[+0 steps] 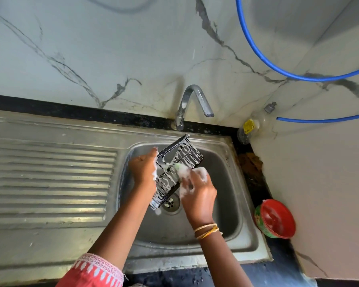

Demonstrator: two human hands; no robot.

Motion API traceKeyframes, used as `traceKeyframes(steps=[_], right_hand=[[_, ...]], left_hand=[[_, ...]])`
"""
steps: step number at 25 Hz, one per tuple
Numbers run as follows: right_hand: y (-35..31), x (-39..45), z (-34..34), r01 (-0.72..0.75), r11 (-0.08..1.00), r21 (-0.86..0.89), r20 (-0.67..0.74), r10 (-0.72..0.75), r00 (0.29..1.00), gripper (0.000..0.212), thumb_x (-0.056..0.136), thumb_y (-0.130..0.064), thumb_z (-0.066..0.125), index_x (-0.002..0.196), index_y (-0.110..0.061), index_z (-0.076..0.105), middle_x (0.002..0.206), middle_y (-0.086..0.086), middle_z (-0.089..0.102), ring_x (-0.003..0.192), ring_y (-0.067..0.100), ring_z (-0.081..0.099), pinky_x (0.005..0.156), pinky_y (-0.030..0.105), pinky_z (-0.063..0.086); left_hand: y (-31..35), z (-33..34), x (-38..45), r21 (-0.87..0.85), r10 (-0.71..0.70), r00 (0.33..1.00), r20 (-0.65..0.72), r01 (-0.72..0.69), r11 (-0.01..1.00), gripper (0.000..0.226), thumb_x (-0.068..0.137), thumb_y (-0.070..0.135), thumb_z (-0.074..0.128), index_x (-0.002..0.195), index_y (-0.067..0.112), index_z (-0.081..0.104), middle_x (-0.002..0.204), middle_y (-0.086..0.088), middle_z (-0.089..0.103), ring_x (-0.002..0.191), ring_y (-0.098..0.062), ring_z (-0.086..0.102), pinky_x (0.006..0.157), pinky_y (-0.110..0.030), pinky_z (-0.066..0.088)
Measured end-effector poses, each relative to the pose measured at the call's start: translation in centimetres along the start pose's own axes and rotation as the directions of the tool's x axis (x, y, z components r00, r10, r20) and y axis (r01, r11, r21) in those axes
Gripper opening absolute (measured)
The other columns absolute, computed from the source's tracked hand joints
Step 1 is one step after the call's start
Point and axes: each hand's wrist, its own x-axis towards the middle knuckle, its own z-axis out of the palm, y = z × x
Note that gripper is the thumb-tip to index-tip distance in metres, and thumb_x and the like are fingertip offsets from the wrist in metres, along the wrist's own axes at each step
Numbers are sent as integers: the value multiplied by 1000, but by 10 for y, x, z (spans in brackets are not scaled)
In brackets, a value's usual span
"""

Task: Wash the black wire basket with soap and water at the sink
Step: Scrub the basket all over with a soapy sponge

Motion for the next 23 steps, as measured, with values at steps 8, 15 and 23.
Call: traceKeyframes(steps=[8, 15, 23], right_hand=[[8, 38, -12, -352, 935, 32, -110, 354, 929, 13, 84, -18, 67, 82, -5, 69, 82, 14, 61, 67, 38, 59, 59, 29, 35], [-54, 16, -6, 131, 987, -91, 124, -119, 985, 6, 70, -21, 69, 72, -21, 63, 69, 3, 59, 46, 26, 57, 37, 23, 36], [7, 70, -16, -340, 922, -183, 177, 371, 912, 24, 85, -14, 54, 105, -13, 68, 108, 13, 63, 95, 36, 63, 80, 37, 48]], left_hand=[[-4, -10, 10, -45, -11, 1000, -6, 10, 999, 9, 90, 26, 59, 82, 27, 64, 81, 10, 60, 74, -12, 56, 68, -23, 46], [-1, 6, -25, -299, -143, 987, 72, 158, 941, 30, 103, 25, 32, 79, 18, 49, 40, 10, 49, 37, 0, 45, 49, -19, 31], [5, 5, -26, -245, -114, 991, 75, 129, 961, 22, 103, 25, 29, 114, 21, 48, 76, -2, 46, 55, -10, 32, 51, -23, 21]])
